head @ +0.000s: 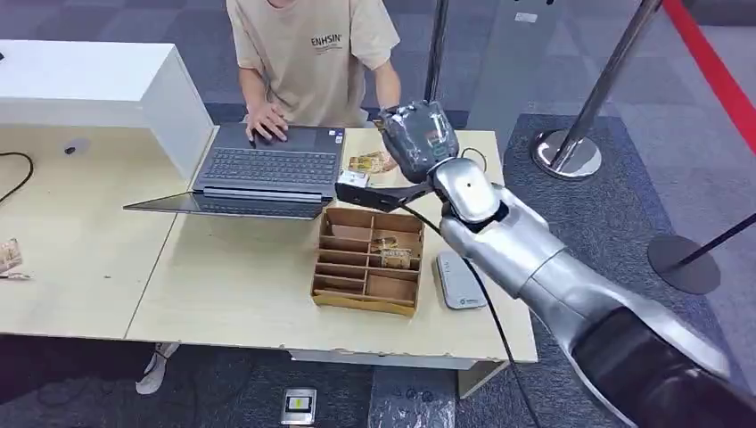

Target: Pass the card to the sensor for recognition and then transmit it.

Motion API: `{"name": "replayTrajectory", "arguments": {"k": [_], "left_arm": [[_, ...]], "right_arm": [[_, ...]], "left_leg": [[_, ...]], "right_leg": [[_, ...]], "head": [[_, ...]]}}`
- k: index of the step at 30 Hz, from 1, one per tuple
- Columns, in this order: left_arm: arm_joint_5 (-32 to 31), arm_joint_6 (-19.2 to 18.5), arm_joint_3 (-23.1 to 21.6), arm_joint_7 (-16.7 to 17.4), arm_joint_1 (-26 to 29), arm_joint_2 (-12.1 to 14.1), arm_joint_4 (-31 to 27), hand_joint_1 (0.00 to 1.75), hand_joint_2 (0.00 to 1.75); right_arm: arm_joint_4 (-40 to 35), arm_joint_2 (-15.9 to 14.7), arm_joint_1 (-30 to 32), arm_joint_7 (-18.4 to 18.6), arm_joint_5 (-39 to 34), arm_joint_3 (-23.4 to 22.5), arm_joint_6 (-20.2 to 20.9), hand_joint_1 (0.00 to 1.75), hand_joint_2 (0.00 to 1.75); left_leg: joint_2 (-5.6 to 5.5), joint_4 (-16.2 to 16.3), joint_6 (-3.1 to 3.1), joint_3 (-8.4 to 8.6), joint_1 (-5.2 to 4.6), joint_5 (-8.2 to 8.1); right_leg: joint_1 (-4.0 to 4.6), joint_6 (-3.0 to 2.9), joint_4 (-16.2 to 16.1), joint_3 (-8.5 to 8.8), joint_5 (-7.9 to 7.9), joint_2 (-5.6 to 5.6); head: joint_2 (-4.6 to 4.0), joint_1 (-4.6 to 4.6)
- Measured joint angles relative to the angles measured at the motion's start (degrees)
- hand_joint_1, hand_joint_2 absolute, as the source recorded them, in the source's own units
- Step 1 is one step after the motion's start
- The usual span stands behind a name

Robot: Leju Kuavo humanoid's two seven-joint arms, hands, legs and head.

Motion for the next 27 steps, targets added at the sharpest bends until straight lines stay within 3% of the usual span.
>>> {"name": "replayTrajectory", "arguments": {"k": [5,12,13,14,23,24,27], "left_arm": [[0.26,0.0,-0.02,-0.04,0.03,-0.07,0.0,0.0,0.0],[0.15,-0.15,-0.07,-0.04,0.02,-0.35,0.0,0.0,0.0],[0.13,-0.15,-0.07,-0.04,0.02,-0.35,0.0,0.0,0.0],[0.09,-0.15,-0.07,-0.04,0.02,-0.37,0.0,0.0,0.0],[-0.26,-0.15,-0.09,-0.02,0.01,-0.42,0.0,0.0,0.0],[-0.31,-0.15,-0.09,0.0,0.01,-0.42,0.0,0.0,0.0],[-0.37,-0.15,-0.09,0.04,0.01,-0.44,0.0,0.0,0.0]], "right_arm": [[3.84,0.0,-1.07,3.43,2.51,3.56,-0.44,1.75,1.75],[7.14,-0.48,-1.39,5.02,2.44,5.96,-1.71,1.75,1.75],[7.47,-0.55,-1.4,5.15,2.4,6.12,-1.77,0.82,1.75],[7.76,-0.68,-1.4,5.22,2.31,6.25,-1.84,0.0,1.75],[9.37,-1.73,-0.4,6.9,0.21,6.53,-8.29,0.0,1.75],[9.37,-1.9,-0.03,6.71,-0.48,6.18,-9.4,0.0,0.0],[9.31,-2.38,1.45,6.14,-2.91,4.7,-13.2,0.0,0.0]], "left_leg": [[0.01,0.01,0.0,0.0,-0.01,0.0],[0.03,0.02,0.0,0.01,-0.01,0.0],[0.02,0.03,0.0,0.01,-0.01,0.0],[0.02,0.03,0.0,0.0,-0.01,0.0],[0.04,0.03,0.0,0.02,-0.01,0.0],[0.04,0.03,0.0,0.02,-0.01,0.0],[0.04,0.03,0.0,0.01,-0.01,-0.01]], "right_leg": [[-0.01,0.0,-0.02,-0.01,0.0,0.0],[-0.01,0.0,-0.04,-0.01,0.0,0.02],[-0.01,0.0,-0.04,-0.01,0.0,0.02],[-0.01,0.0,-0.04,-0.01,0.0,0.02],[-0.01,0.0,-0.04,-0.02,0.0,0.05],[-0.01,0.0,-0.04,-0.02,0.0,0.05],[-0.01,0.0,-0.04,-0.02,0.0,0.05]], "head": [[0.0,-0.02],[0.0,-0.04],[0.0,-0.02],[0.0,-0.02],[0.0,-0.04],[0.0,-0.02],[0.0,-0.02]]}}
